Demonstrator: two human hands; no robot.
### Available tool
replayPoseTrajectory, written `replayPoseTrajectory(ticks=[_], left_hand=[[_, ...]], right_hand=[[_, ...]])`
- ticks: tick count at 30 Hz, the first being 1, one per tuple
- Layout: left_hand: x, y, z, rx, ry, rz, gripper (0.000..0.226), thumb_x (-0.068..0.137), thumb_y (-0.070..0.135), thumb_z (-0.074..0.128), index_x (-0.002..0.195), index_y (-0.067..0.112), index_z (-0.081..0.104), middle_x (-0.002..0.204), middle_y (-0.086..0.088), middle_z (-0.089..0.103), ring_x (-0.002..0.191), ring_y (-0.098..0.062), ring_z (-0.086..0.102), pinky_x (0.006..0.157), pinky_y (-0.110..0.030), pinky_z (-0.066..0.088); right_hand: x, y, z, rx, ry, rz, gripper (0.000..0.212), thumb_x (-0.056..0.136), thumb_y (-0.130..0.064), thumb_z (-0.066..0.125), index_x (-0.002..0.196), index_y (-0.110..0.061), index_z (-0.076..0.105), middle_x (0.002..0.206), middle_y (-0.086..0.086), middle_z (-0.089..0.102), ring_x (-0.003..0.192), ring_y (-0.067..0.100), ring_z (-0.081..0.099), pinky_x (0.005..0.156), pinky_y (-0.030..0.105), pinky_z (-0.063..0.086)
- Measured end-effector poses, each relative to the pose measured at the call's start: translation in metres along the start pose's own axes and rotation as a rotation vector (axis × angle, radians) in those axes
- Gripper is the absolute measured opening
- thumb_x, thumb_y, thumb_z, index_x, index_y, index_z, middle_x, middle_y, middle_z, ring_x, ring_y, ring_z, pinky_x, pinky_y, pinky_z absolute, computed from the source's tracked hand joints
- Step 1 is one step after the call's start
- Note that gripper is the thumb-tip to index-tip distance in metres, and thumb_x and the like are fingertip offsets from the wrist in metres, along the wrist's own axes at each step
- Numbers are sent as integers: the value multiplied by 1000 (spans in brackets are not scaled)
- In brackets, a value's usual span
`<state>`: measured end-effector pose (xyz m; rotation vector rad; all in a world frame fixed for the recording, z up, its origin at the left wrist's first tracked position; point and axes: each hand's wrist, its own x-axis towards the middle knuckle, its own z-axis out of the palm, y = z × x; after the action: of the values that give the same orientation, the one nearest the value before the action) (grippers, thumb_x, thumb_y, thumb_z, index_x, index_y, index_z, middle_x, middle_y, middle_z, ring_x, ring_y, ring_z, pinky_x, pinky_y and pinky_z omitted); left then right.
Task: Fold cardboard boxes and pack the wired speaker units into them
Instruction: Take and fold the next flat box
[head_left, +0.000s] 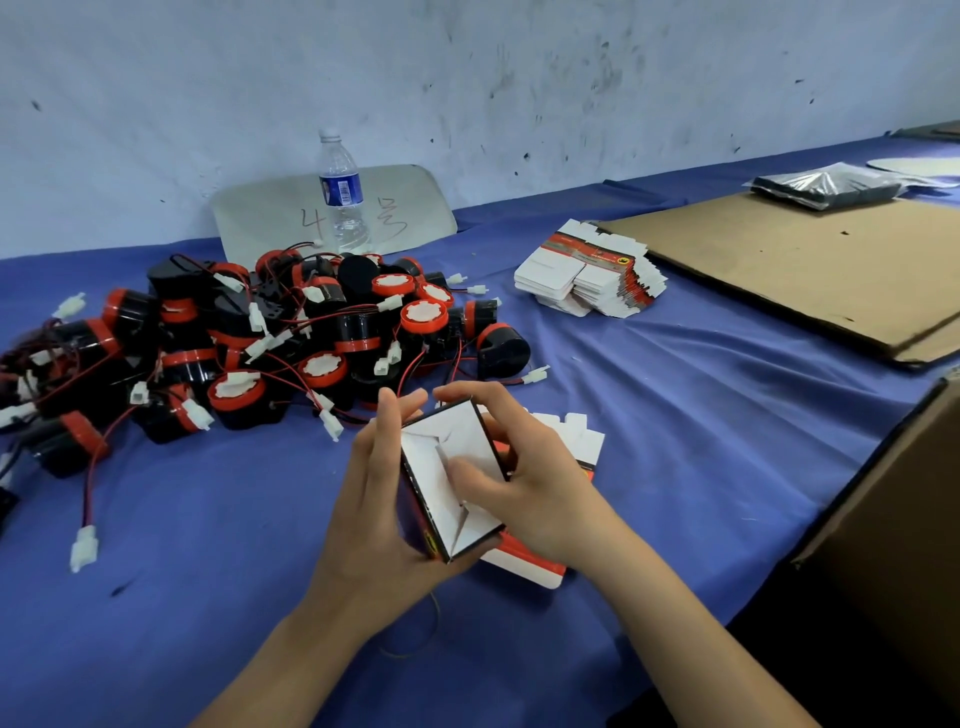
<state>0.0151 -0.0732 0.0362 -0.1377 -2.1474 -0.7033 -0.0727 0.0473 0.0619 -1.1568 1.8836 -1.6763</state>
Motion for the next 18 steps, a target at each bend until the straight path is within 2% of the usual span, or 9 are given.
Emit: replayPoseTrajectory(ticks=[3, 6, 8, 10, 11, 12, 14, 16, 18], left_hand=[[-2, -3, -1, -35, -7, -11, 114, 71, 57, 71, 152, 34, -6, 144, 14, 31, 135, 2, 31, 104, -10, 32], [-4, -7, -2, -187, 4, -109, 117, 67, 61, 76, 150, 45, -5, 149, 15, 29, 134, -15, 40, 103, -28, 44], [-6, -8, -2, -238, 4, -132, 115, 67, 64, 75, 149, 47, -3, 150, 7, 29, 131, -22, 45, 101, -39, 47], [-7, -8, -3, -268, -5, -142, 115, 65, 62, 77, 149, 48, -1, 149, 10, 29, 131, -19, 45, 99, -40, 48], [-7, -7, -3, -280, -21, -165, 116, 63, 61, 79, 148, 50, 0, 149, 14, 30, 131, -17, 45, 98, -42, 50], [-7, -7, -3, -285, -38, -183, 119, 59, 57, 83, 147, 53, 1, 148, 18, 30, 131, -15, 45, 95, -43, 52], [-10, -5, -4, -265, -82, -203, 121, 54, 51, 83, 144, 58, 2, 146, 30, 29, 132, -5, 43, 93, -42, 54], [-14, -7, -6, -146, -85, -216, 116, 51, 66, 76, 145, 57, 7, 143, 43, 24, 133, 11, 33, 105, -40, 40], [-14, -11, -7, -53, -90, -289, 121, 49, 85, 65, 150, 37, 19, 145, 34, 31, 132, 6, 35, 108, -41, 32]], right_hand=[[1, 0, -2, 135, -6, 19, 46, 79, -12, 55, 116, -38, 54, 98, -1, 68, 76, 8, 63, 67, 26, 51], [3, 1, -12, 585, -144, 139, 55, 70, -8, 60, 122, -28, 58, 109, 21, 59, 90, 31, 57, 73, 37, 48], [4, 3, -19, 730, -247, 190, 66, 67, -9, 67, 129, -29, 55, 106, 23, 51, 88, 37, 48, 72, 38, 45], [4, 5, -23, 789, -350, 202, 72, 71, -8, 68, 137, -31, 47, 99, 19, 56, 79, 33, 57, 68, 32, 52], [4, 5, -23, 818, -404, 194, 74, 75, -6, 66, 141, -30, 41, 95, 14, 63, 75, 23, 63, 68, 29, 55], [4, 6, -22, 842, -453, 184, 77, 78, -3, 65, 144, -29, 35, 93, 5, 69, 75, 15, 67, 67, 27, 57], [4, 5, -22, 879, -490, 188, 87, 74, -3, 76, 145, -31, 34, 99, 1, 71, 84, 15, 69, 69, 29, 59], [2, 4, -22, 876, -487, 193, 90, 70, -5, 81, 143, -36, 40, 102, 6, 70, 86, 20, 69, 69, 32, 59], [1, 2, -22, 858, -421, 173, 82, 76, 4, 71, 141, -38, 43, 98, 8, 71, 81, 20, 70, 68, 32, 59]])
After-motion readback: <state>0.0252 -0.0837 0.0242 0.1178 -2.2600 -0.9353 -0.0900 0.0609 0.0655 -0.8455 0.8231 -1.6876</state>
